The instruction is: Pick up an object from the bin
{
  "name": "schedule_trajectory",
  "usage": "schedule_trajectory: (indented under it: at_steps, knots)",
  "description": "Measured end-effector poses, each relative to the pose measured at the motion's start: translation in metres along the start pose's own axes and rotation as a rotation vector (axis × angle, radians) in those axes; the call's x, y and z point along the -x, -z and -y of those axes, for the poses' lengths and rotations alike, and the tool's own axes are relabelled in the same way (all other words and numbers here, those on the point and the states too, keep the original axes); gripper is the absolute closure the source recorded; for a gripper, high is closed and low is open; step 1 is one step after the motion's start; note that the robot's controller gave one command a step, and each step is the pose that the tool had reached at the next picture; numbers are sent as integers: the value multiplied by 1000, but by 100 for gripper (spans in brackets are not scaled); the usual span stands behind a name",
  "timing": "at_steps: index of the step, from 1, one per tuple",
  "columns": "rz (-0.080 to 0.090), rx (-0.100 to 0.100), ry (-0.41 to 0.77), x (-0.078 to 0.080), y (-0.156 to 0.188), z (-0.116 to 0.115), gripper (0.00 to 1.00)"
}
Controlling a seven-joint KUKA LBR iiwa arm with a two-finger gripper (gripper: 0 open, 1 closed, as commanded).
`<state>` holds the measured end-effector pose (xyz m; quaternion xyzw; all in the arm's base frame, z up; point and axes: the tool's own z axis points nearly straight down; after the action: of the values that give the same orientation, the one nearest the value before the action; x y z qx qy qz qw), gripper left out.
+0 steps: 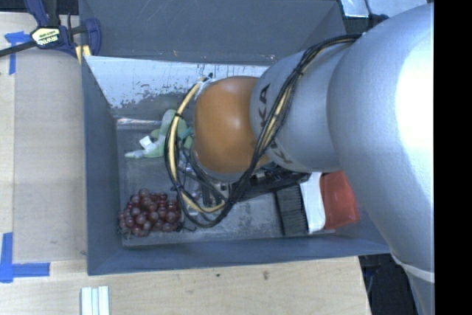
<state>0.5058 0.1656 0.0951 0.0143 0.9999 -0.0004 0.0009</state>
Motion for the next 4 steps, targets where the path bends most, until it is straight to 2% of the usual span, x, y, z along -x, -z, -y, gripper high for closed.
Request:
schedule_trajectory:
  at_steps: [1, 2, 3, 4]
  knots:
    - [1, 0, -214, 1, -7, -7, 0]
    - [5, 0, 11, 22, -24, -11, 100]
    - [5, 0, 11, 22, -24, -11, 100]
    - [-4, -3, 16, 22, 20, -12, 100]
